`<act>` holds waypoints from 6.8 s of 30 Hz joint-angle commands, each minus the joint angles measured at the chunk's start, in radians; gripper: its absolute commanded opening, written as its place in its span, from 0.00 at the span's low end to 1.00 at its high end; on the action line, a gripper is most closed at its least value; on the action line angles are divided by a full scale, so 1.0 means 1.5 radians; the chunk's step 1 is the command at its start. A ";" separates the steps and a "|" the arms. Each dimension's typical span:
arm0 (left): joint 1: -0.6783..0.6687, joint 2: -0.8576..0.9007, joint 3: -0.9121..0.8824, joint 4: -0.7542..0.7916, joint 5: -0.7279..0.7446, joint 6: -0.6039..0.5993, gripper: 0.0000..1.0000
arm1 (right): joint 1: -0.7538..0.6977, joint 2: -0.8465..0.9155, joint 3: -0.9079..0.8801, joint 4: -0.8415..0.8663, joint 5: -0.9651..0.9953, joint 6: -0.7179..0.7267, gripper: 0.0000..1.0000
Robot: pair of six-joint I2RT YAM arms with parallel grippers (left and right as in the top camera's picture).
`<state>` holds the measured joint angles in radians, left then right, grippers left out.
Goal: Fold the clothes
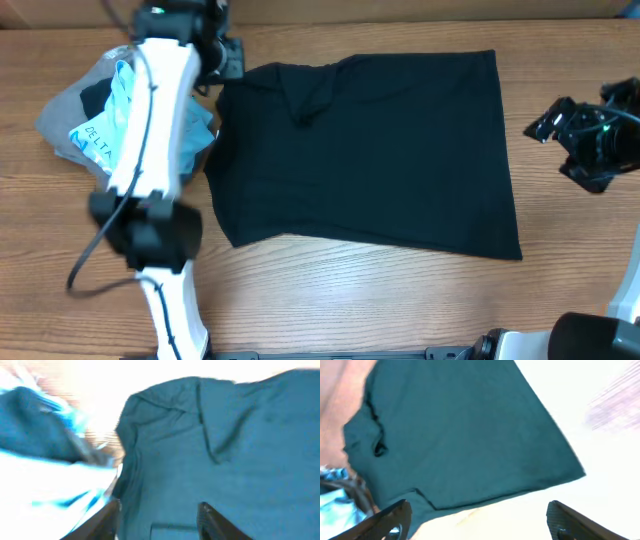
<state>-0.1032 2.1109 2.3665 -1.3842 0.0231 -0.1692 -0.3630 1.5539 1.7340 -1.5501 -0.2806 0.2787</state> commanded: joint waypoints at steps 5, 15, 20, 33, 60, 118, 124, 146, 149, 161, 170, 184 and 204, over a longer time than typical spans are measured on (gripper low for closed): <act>0.003 -0.155 0.023 -0.146 -0.059 -0.011 0.68 | 0.002 -0.015 -0.161 0.060 0.090 0.026 0.91; 0.003 -0.167 -0.101 -0.203 0.014 -0.012 0.68 | -0.022 0.002 -0.504 0.285 0.091 0.126 0.77; 0.003 -0.167 -0.221 -0.203 0.010 -0.012 0.65 | -0.054 0.015 -0.600 0.359 0.092 0.154 0.66; 0.003 -0.167 -0.511 -0.031 0.010 -0.055 0.69 | -0.093 0.017 -0.725 0.537 0.020 0.181 0.36; -0.057 -0.167 -0.775 0.344 0.128 -0.067 0.72 | -0.140 0.007 -0.570 0.313 0.094 0.123 0.04; -0.074 -0.161 -0.611 0.204 0.059 -0.048 0.04 | -0.140 0.007 -0.570 0.327 0.081 0.124 0.04; -0.074 -0.161 -0.607 0.192 0.059 -0.039 0.04 | -0.140 0.007 -0.570 0.381 -0.073 0.039 0.04; -0.073 -0.163 -0.520 0.214 -0.073 -0.009 0.04 | -0.138 0.007 -0.570 0.661 -0.184 0.167 0.04; -0.071 -0.163 -0.520 0.233 -0.095 -0.028 0.04 | -0.137 0.007 -0.570 0.694 -0.187 0.169 0.04; -0.071 -0.163 -0.520 0.245 -0.098 -0.027 0.04 | -0.070 0.007 -0.570 0.776 -0.151 0.193 0.04; -0.071 -0.163 -0.520 0.243 -0.108 -0.023 0.63 | -0.072 0.007 -0.570 0.816 -0.151 0.137 1.00; -0.072 -0.162 -0.548 0.118 0.010 -0.007 0.70 | -0.104 0.007 -0.582 0.599 -0.040 0.111 0.84; -0.071 -0.156 -0.740 0.447 -0.020 -0.025 0.48 | -0.064 0.039 -0.613 0.657 0.027 0.166 0.71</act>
<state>-0.2100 1.8668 1.2625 -0.7265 0.0288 -0.2070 -0.4603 1.6020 0.8185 -0.5690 -0.2546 0.5201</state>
